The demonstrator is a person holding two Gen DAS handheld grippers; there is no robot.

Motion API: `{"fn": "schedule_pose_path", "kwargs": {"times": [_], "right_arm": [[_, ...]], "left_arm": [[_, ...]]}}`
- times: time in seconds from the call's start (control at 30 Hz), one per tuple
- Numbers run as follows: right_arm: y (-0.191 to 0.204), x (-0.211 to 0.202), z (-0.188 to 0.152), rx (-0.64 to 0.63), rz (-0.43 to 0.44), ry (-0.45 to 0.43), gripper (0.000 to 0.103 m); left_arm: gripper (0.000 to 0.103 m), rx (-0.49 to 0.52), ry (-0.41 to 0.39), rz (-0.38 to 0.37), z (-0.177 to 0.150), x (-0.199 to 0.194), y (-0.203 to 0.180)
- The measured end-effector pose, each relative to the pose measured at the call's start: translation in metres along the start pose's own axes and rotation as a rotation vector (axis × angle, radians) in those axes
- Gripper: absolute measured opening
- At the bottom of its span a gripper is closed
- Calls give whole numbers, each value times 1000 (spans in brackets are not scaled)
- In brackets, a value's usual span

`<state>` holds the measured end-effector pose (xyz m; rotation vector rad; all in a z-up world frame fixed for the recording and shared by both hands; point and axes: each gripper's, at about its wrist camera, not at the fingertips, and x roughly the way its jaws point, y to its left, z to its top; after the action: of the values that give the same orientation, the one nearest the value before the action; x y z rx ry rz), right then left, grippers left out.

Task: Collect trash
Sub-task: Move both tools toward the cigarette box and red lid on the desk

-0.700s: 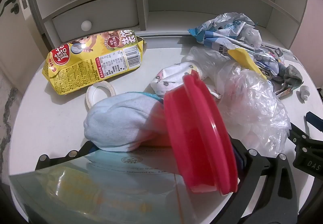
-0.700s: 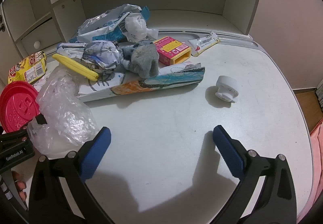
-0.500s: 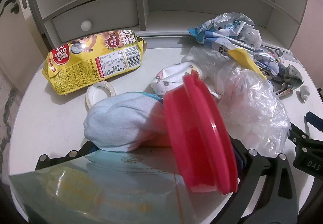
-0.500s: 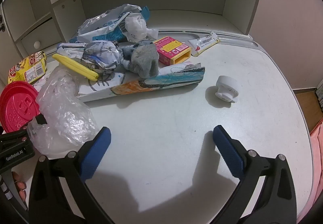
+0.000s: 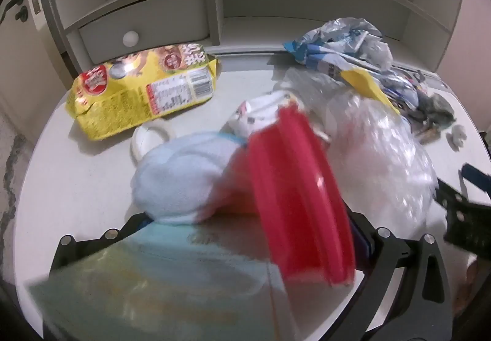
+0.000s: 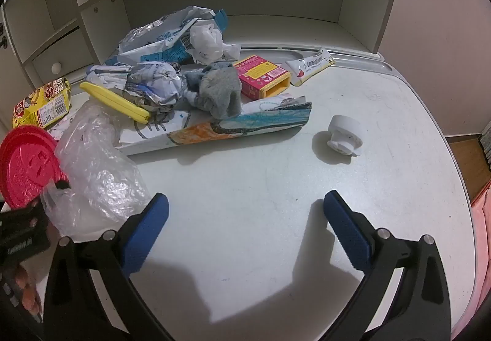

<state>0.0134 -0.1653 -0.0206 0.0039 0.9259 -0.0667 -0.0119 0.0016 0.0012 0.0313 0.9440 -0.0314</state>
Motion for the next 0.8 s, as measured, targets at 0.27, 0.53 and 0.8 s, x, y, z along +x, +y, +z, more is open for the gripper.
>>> {"fn": "schedule_pose_path", "kwargs": {"times": [0.27,0.53,0.8], "right_arm": [[-10,-42,-22,-52,50,-127,97],[-10,-100,-17,-125,123,-261,97],[-18,-109,-30,-69,174,-247,97]], "left_arm": [[97,-105,-91,9,-29,-69,33],[97,-136,-119,87,-15,-101,49],[97,-191,-109,106,-30,-102,68]]}}
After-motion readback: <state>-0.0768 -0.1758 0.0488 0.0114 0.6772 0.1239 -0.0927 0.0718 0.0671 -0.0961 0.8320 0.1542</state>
